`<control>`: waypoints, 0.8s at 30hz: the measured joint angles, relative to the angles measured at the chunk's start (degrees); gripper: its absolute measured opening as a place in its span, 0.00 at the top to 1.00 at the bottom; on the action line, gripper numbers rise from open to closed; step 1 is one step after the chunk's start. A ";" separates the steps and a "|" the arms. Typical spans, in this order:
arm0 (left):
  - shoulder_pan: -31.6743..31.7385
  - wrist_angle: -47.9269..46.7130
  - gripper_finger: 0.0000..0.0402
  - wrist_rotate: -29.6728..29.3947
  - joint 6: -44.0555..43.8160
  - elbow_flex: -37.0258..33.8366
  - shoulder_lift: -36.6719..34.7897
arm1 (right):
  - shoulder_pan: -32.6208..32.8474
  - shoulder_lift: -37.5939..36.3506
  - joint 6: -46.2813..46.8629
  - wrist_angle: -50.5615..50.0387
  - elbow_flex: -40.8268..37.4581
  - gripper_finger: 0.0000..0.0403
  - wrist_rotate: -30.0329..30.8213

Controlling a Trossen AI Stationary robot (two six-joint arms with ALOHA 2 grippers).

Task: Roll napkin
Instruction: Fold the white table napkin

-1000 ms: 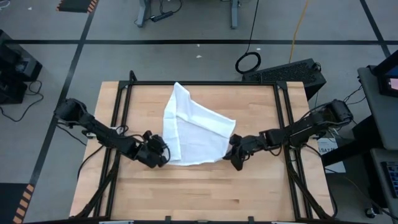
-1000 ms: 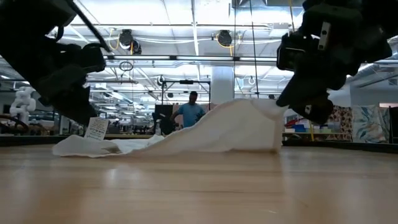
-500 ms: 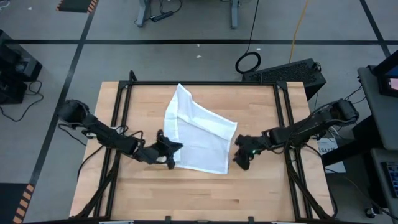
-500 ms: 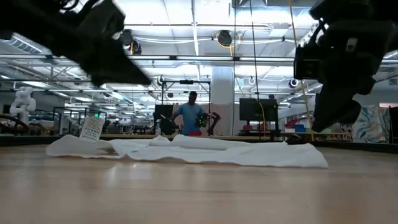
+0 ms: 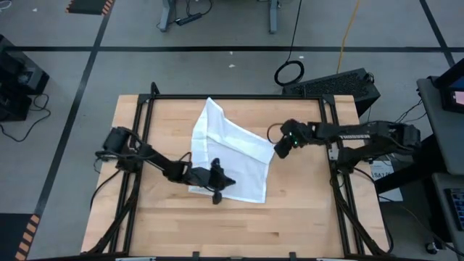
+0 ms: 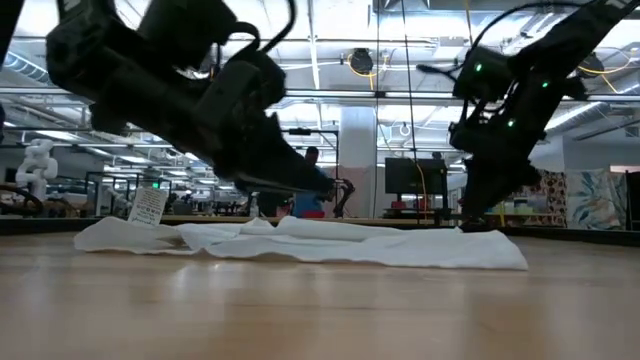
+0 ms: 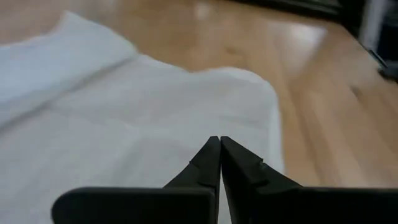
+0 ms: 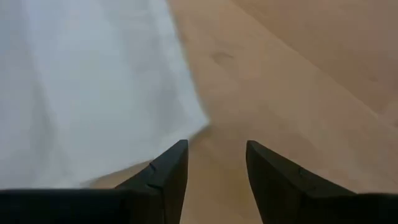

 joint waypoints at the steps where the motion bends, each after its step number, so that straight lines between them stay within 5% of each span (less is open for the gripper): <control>1: 0.04 -0.98 0.96 0.55 0.24 0.72 0.53 | -1.06 1.00 -0.48 0.75 0.00 0.62 -1.63; 13: 2.01 -14.61 0.96 3.65 -0.19 4.47 2.66 | -2.22 10.89 -2.90 13.79 0.03 0.64 -6.37; 20: 1.99 -16.92 0.96 3.63 -1.76 4.55 2.53 | -2.22 10.60 -5.27 13.26 -0.04 0.96 -5.91; 24: 1.99 -18.11 0.96 4.45 -3.15 4.61 2.46 | -2.97 7.24 -6.74 13.81 0.73 0.97 -2.73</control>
